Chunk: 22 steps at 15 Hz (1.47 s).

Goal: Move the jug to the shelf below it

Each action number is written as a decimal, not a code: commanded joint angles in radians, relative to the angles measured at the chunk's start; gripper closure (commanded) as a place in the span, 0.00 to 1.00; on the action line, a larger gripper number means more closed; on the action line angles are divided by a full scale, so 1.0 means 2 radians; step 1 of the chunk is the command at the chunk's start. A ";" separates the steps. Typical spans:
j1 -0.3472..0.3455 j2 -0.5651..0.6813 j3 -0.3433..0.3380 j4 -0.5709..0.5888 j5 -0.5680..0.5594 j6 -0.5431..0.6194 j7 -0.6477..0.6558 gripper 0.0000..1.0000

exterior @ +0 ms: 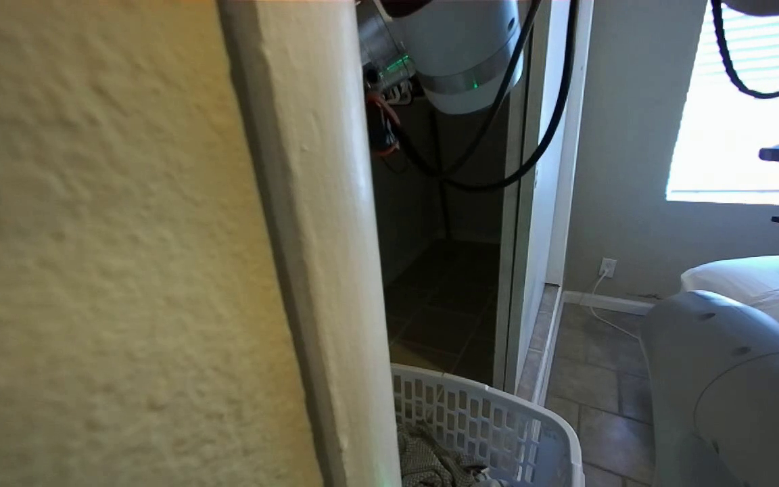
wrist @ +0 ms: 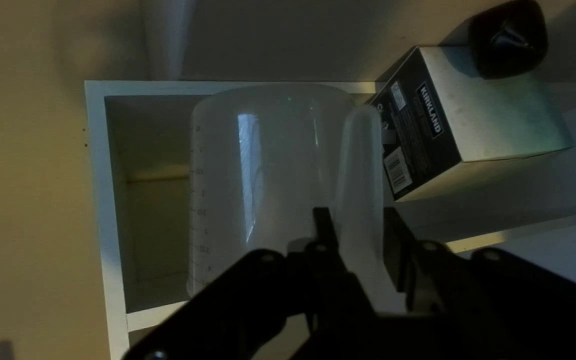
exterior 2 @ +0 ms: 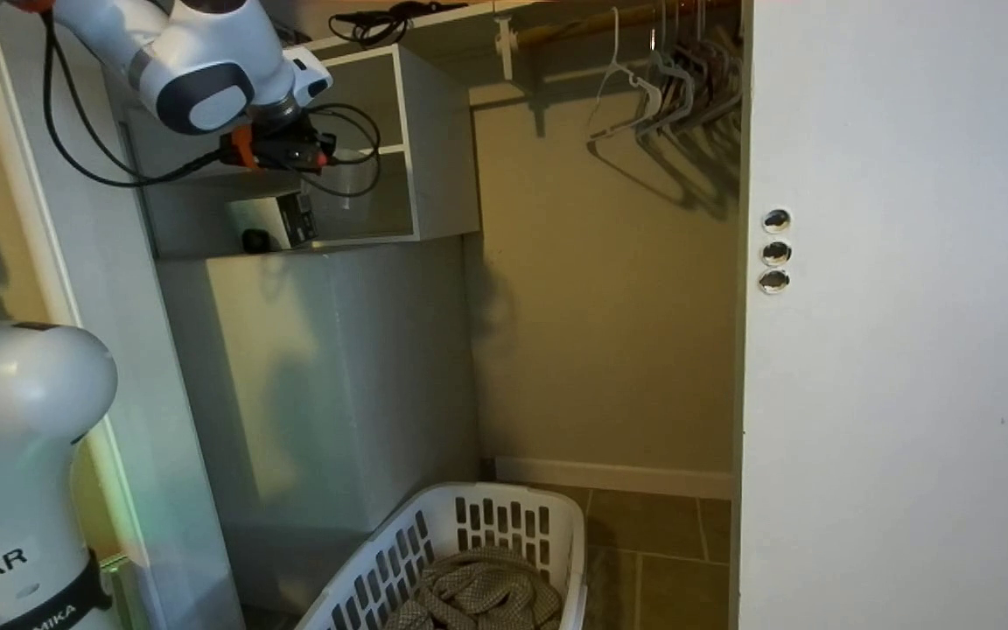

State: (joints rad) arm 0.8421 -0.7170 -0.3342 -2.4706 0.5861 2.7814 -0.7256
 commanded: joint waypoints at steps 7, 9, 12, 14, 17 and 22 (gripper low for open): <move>0.133 0.079 -0.078 0.043 0.012 0.130 -0.021 0.93; 0.155 0.093 -0.095 0.053 0.011 0.143 -0.018 0.93; 0.181 0.112 -0.116 0.066 0.010 0.157 -0.014 0.93; 0.201 0.120 -0.134 0.073 0.011 0.163 -0.015 0.93; 0.233 0.128 -0.162 0.081 0.015 0.176 -0.014 0.93; 0.285 0.130 -0.212 0.090 0.013 0.182 -0.013 0.93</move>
State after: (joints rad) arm 1.3461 -0.4768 -0.7036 -2.3254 0.5858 3.1201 -0.7366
